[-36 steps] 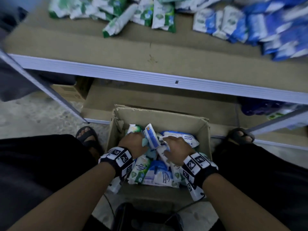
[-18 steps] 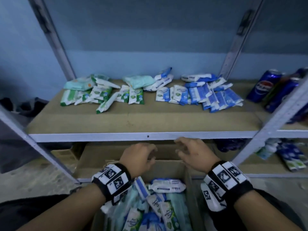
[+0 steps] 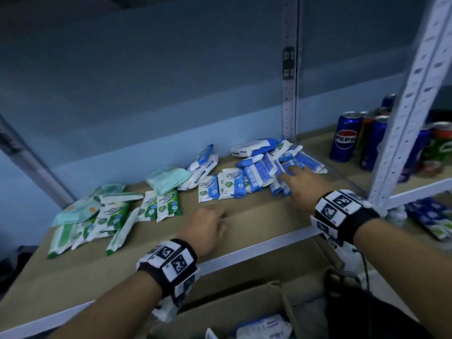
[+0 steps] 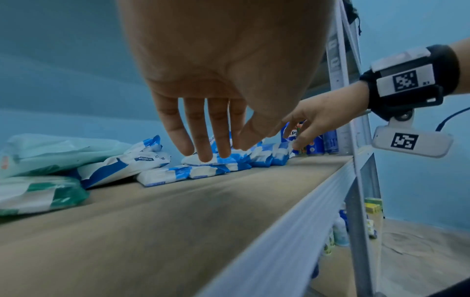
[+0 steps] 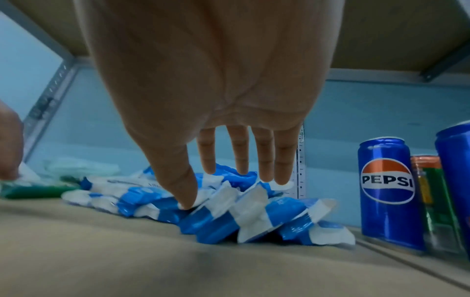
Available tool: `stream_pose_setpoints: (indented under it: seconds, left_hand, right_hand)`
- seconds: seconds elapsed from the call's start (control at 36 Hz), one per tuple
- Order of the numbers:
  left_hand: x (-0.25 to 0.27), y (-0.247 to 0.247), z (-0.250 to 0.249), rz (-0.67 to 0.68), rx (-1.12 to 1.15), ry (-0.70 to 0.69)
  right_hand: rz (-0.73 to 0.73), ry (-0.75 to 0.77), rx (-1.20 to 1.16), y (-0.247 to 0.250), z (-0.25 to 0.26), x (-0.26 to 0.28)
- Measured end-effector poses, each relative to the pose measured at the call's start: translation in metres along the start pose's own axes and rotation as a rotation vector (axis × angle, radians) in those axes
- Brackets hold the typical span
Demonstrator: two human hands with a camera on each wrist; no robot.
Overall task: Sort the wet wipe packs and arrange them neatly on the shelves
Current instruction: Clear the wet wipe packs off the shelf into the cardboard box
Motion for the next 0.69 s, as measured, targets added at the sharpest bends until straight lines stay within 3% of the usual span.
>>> stream_pose_setpoints:
  seconds: [0.11,0.28,0.44,0.69]
  left_hand:
    - [-0.033,0.001,0.002,0.059,-0.078,0.030]
    - [-0.081,0.004,0.007,0.048,-0.075,0.096]
    - [-0.120,-0.008,0.016,0.050,0.000,0.110]
    - [-0.136,-0.015,0.022,0.011,-0.145,0.117]
  right_hand:
    - [0.090,0.046,0.100,-0.005,-0.006,-0.026]
    - [0.022,0.093,0.188,-0.007,-0.009,-0.048]
    - [0.043,0.107,0.129,-0.009,-0.015,-0.059]
    - [0.016,0.120,0.030,-0.008,-0.017,-0.059]
Point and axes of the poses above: each hand's wrist, its own x-axis away from the middle knuckle, its own y-axis out of the back of the hand, z = x × y, the point moved 1 cm from there along -x, towards the middle knuckle, and after that the axes turned 6 degrees about x, right-handed, at the moved point
